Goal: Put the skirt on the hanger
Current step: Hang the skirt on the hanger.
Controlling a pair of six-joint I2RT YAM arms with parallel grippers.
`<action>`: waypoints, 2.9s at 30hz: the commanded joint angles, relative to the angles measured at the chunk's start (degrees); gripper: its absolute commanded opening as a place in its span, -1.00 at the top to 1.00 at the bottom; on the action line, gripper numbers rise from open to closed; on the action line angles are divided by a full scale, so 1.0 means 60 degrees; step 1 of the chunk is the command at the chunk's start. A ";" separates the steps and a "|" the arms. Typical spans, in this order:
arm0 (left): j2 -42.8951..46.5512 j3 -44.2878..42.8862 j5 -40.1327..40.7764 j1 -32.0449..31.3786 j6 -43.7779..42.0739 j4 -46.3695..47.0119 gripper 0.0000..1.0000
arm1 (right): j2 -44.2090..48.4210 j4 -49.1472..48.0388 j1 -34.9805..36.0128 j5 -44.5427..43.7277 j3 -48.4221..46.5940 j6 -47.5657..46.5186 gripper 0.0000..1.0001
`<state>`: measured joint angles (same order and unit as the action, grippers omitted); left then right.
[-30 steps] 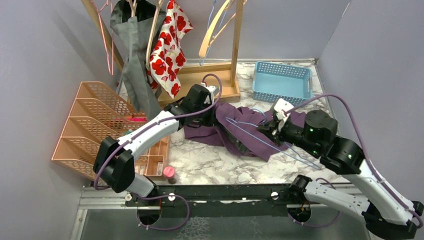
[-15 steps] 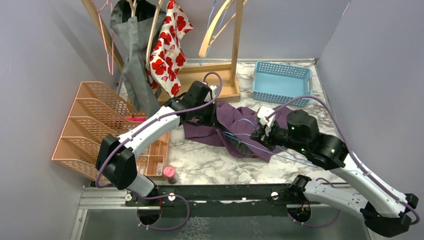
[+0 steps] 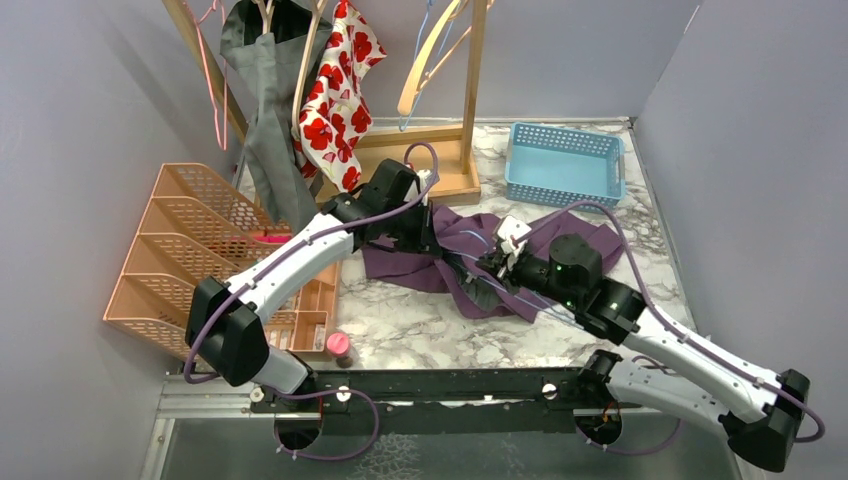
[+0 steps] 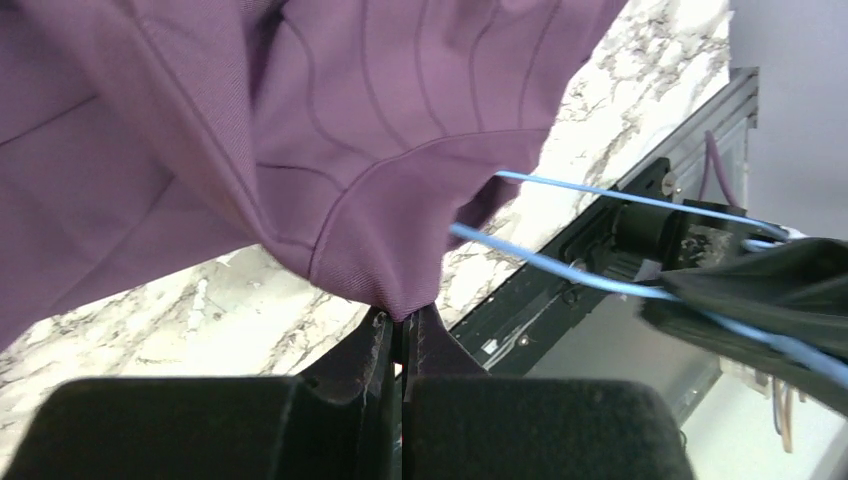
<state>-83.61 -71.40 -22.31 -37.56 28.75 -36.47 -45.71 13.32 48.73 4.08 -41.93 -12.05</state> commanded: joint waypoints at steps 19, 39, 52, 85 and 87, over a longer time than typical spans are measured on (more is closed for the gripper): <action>0.1749 0.0042 -0.2490 0.0020 0.0757 0.0647 1.00 | -0.1138 -1.0054 -0.0021 0.2554 0.3047 0.0425 0.98; 0.2083 -0.3122 0.0621 0.0035 -0.1705 -0.1835 1.00 | 0.0881 -0.9809 -0.0021 0.2884 0.3359 0.1935 0.98; 0.1394 -0.3583 -0.4118 0.0020 -0.2038 -0.1234 1.00 | -0.1588 -1.2714 -0.0021 0.3479 0.3063 0.2688 0.98; 0.3588 -0.0311 -0.5313 0.0020 -0.8413 -0.0671 -0.08 | -0.1025 -1.4302 -0.0021 0.3724 0.3154 0.4187 0.98; 0.3536 -0.0324 -0.4939 0.0020 -0.8608 -0.0661 -0.08 | -0.1009 -1.4129 -0.0021 0.3939 0.3036 0.4148 0.98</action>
<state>-61.36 -75.00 -51.20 -37.23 -18.61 -39.83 -53.56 -64.31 48.36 25.93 -21.37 12.43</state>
